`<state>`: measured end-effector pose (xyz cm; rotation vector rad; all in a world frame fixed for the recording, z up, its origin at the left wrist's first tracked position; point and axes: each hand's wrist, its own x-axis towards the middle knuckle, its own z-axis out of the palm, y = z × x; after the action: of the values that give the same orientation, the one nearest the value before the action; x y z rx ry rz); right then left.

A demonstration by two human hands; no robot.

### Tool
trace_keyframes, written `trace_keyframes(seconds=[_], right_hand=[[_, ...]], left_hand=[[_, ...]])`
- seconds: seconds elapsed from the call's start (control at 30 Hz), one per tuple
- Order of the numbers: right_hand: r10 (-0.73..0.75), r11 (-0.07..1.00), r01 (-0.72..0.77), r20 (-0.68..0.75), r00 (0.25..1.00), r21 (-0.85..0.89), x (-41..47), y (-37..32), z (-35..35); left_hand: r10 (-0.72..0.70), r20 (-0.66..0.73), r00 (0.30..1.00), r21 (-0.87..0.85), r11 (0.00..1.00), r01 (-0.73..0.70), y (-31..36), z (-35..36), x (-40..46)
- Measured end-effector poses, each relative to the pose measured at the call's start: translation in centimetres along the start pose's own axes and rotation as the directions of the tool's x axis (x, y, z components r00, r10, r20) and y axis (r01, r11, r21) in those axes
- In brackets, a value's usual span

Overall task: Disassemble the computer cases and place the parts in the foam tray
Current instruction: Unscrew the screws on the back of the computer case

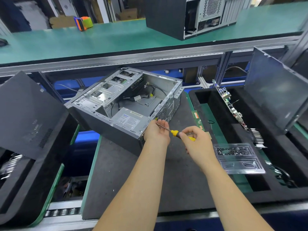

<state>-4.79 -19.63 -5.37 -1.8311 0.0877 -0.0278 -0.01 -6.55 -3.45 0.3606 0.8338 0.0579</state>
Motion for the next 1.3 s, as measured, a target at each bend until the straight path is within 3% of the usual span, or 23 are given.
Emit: trace_keyframes(seconds=[0.2, 0.43, 0.6, 0.83, 0.9, 1.0, 1.07, 1.13, 1.2, 1.3], right_hand=[[-0.023, 1.0, 0.023, 0.065, 0.998, -0.001, -0.3, -0.1, -0.2], [-0.015, 0.998, 0.014, 0.017, 1.0, 0.054, -0.3, 0.4, -0.5], [0.136, 0.961, -0.112, -0.077, 0.988, 0.253, 0.5, 0.8, -1.5], [0.3, 0.869, -0.214, -0.131, 0.945, 0.446, 0.8, 2.0, -2.1], [0.336, 0.851, -0.265, -0.082, 0.938, 0.453, 0.7, 2.5, -2.0], [0.389, 0.833, -0.352, 0.001, 0.921, 0.426, 0.7, 3.2, -1.8], [0.414, 0.822, -0.391, 0.037, 0.91, 0.414, 0.8, 3.6, -1.6], [0.423, 0.832, -0.402, 0.032, 0.905, 0.382, 1.0, 4.1, -1.7], [0.423, 0.844, -0.407, 0.031, 0.905, 0.349, 1.2, 4.5, -1.8], [0.423, 0.856, -0.411, 0.031, 0.906, 0.314, 1.4, 5.2, -2.2]], left_hand=[[0.011, -0.005, 1.0, 0.032, 0.999, -0.011, 0.0, 0.0, 0.0], [0.019, 0.037, 0.999, 0.044, 0.999, -0.021, -0.4, -0.5, -0.1], [0.073, 0.006, 0.997, 0.102, 0.992, -0.073, -1.0, -0.9, 0.4], [0.233, -0.064, 0.97, 0.385, 0.903, -0.191, -3.9, -3.0, 2.6], [0.345, 0.027, 0.938, 0.593, 0.75, -0.293, -5.4, -3.9, 3.4], [0.352, 0.226, 0.908, 0.895, 0.294, -0.337, -6.9, -5.5, 4.5], [0.29, 0.305, 0.907, 0.951, -0.053, -0.303, -7.3, -6.3, 5.2], [0.235, 0.362, 0.902, 0.906, -0.319, -0.28, -7.5, -6.7, 5.8], [0.205, 0.407, 0.89, 0.84, -0.468, -0.276, -7.9, -6.8, 6.2], [0.195, 0.445, 0.874, 0.789, -0.547, -0.279, -8.3, -7.0, 6.5]])
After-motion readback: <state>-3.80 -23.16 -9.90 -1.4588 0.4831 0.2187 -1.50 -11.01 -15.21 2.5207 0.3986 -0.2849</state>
